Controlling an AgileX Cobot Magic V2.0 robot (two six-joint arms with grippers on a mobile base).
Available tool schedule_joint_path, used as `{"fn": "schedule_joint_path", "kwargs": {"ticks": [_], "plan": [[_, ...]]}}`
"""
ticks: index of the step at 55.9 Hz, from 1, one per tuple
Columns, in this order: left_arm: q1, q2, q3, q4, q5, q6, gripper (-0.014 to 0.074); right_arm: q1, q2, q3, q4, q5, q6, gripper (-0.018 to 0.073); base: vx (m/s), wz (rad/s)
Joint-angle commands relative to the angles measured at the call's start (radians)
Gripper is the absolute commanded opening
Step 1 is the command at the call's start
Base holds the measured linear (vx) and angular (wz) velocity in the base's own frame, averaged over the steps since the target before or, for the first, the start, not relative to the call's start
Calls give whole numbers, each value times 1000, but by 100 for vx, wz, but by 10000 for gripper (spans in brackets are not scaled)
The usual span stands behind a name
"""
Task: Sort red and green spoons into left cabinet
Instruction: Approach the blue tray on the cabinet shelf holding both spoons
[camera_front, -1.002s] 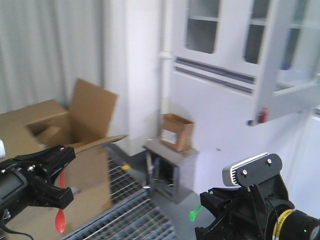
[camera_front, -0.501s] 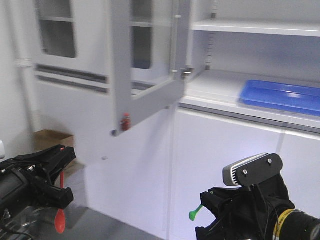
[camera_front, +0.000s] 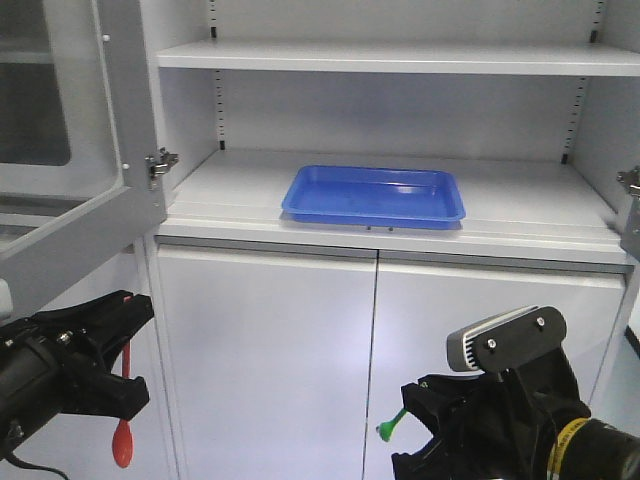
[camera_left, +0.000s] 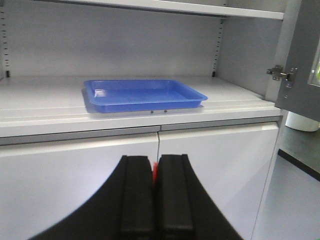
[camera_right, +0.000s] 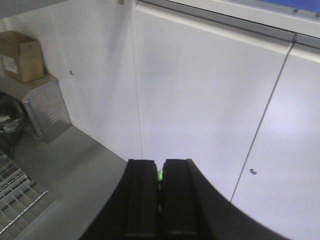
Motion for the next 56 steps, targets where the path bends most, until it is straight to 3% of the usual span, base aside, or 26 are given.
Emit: {"fn": "schedule_joint_path", "kwargs": {"ticks": [1, 56], "plan": [[-2, -24, -26, -17, -79, -8, 3, 0, -21, -37, -6, -72, 4, -1, 25, -41], [-2, -24, -26, -17, -79, -8, 3, 0, -21, -37, -6, -72, 4, -1, 30, -14]]}}
